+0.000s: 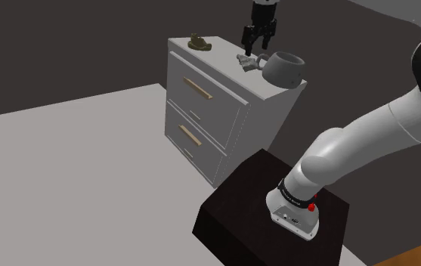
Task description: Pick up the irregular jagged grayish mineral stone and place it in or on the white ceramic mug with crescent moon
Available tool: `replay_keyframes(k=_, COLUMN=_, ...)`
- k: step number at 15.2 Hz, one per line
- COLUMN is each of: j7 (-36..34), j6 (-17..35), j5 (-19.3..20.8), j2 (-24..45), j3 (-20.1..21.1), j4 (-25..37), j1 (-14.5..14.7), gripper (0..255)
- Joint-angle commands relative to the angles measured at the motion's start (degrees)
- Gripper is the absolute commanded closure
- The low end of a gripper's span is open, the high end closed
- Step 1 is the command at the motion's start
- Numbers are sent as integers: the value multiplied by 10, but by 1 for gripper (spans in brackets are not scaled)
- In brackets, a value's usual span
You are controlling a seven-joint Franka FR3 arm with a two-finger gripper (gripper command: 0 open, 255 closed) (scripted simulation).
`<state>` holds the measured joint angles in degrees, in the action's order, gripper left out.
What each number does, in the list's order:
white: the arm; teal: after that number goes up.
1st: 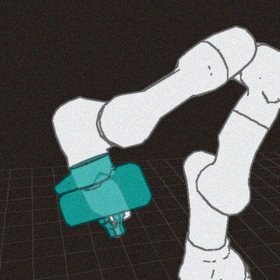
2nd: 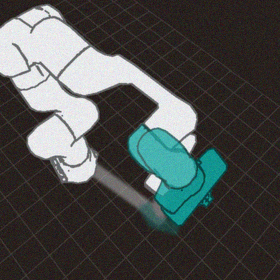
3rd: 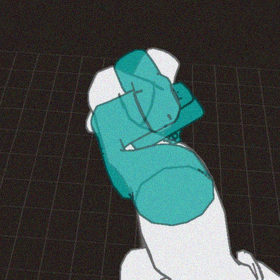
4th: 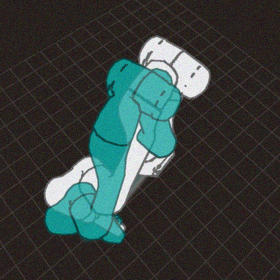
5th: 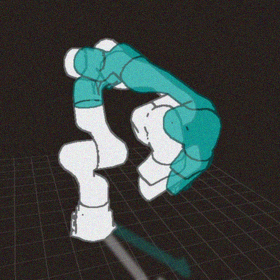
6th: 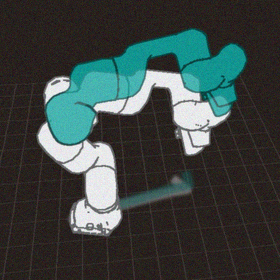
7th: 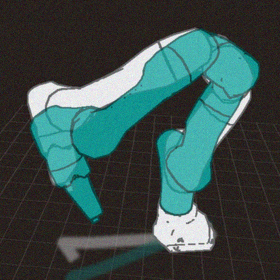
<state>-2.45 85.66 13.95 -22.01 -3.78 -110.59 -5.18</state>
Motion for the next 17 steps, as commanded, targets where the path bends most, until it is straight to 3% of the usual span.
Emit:
replay_keyframes(k=1, j7=0, j6=-15, j5=17, j2=41, j3=1, j4=60, j1=-5, gripper=0)
replay_keyframes(k=4, j7=4, j6=-30, j5=38, j2=89, j3=1, j4=127, j1=-11, gripper=0)
replay_keyframes(k=11, j7=1, j6=24, j5=41, j2=70, j3=-9, j4=56, j1=-16, gripper=0)
replay_keyframes(k=17, j7=1, j6=29, j5=42, j2=69, j3=-10, j4=50, j1=-16, gripper=0)
